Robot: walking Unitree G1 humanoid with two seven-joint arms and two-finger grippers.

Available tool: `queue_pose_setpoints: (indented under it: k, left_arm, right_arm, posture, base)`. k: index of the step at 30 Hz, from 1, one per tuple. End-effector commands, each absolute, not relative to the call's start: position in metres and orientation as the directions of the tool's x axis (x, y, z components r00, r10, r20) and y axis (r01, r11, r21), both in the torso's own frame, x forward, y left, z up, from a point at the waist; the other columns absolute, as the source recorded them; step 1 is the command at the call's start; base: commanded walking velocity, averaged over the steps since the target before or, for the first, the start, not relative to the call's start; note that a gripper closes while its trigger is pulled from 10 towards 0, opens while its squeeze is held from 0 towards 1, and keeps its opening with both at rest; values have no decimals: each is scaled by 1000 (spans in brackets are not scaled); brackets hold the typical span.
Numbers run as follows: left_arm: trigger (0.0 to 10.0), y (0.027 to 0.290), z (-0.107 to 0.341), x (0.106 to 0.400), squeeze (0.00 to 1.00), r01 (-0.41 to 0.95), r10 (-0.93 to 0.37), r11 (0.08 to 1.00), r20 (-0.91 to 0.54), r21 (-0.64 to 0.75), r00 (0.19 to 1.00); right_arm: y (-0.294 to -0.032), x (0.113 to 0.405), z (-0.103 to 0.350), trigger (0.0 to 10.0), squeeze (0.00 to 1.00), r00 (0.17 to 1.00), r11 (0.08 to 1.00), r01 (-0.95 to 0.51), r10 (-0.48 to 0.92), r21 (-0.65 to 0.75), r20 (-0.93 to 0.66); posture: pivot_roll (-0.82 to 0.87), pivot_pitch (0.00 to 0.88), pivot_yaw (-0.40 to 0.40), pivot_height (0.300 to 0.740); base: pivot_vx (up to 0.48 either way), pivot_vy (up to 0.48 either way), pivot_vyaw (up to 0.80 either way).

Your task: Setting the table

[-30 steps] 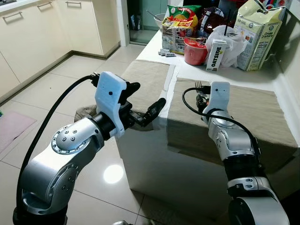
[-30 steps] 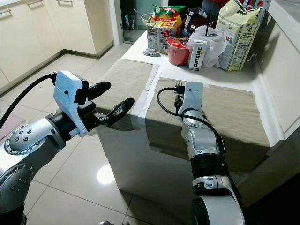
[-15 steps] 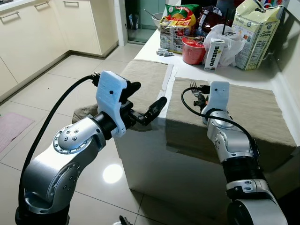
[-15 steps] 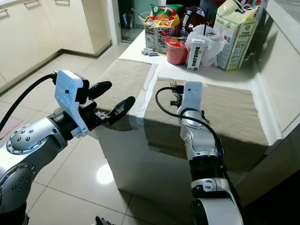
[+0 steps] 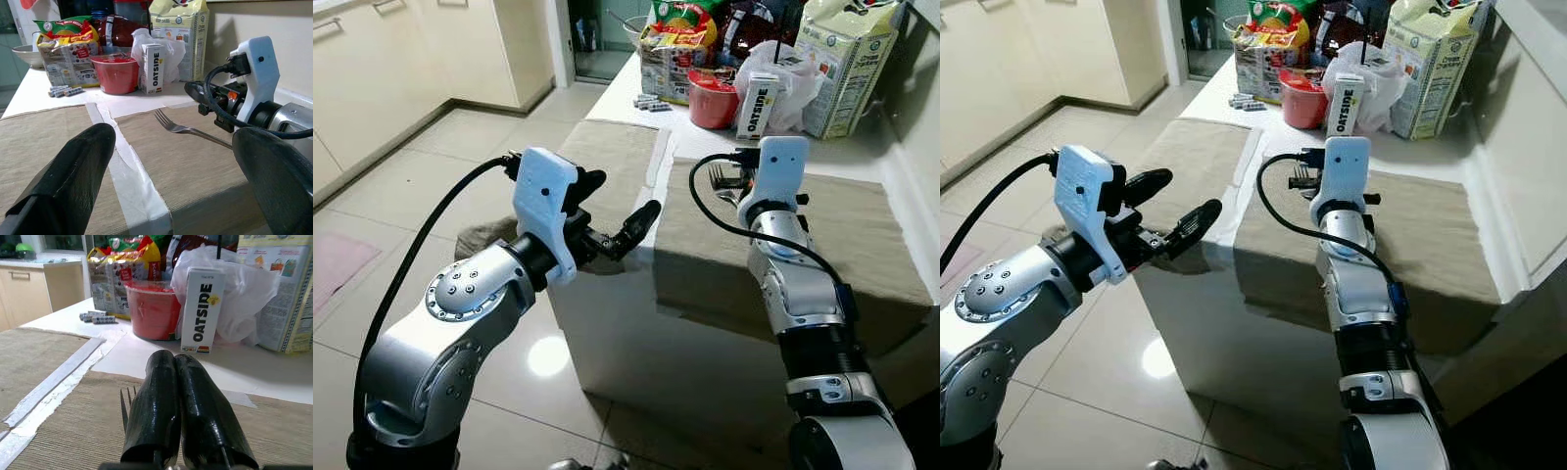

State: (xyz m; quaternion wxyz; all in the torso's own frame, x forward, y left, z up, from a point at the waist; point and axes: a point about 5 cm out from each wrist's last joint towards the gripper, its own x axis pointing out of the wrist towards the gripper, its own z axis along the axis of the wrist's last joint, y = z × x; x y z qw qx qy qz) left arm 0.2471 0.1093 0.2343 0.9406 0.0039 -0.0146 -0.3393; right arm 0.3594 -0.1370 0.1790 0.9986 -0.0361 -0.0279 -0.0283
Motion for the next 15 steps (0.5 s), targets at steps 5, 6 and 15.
queue_pose_setpoints:
  k: [5, 6, 15]
  left_arm:
    - [10000, 110, 236, 249, 0, 627, -627, 779, 29, 20, 778]
    - [10000, 110, 236, 249, 0, 626, -626, 780, 28, 21, 779]
    - [10000, 110, 235, 249, 0, 624, -624, 781, 27, 19, 781]
  right_arm:
    - [-140, 360, 168, 10000, 1000, 998, 996, 66, -67, -68, -9]
    - [-141, 360, 166, 10000, 1000, 998, 995, 61, -63, -84, -21]
    - [-143, 360, 162, 10000, 1000, 997, 993, 62, -66, -101, -35]
  posture:
    - [-33, 20, 46, 740]
    - [-33, 20, 46, 740]
    - [-35, 20, 47, 740]
  base:
    - [0, 0, 0]
    - [0, 0, 0]
    - [0, 0, 0]
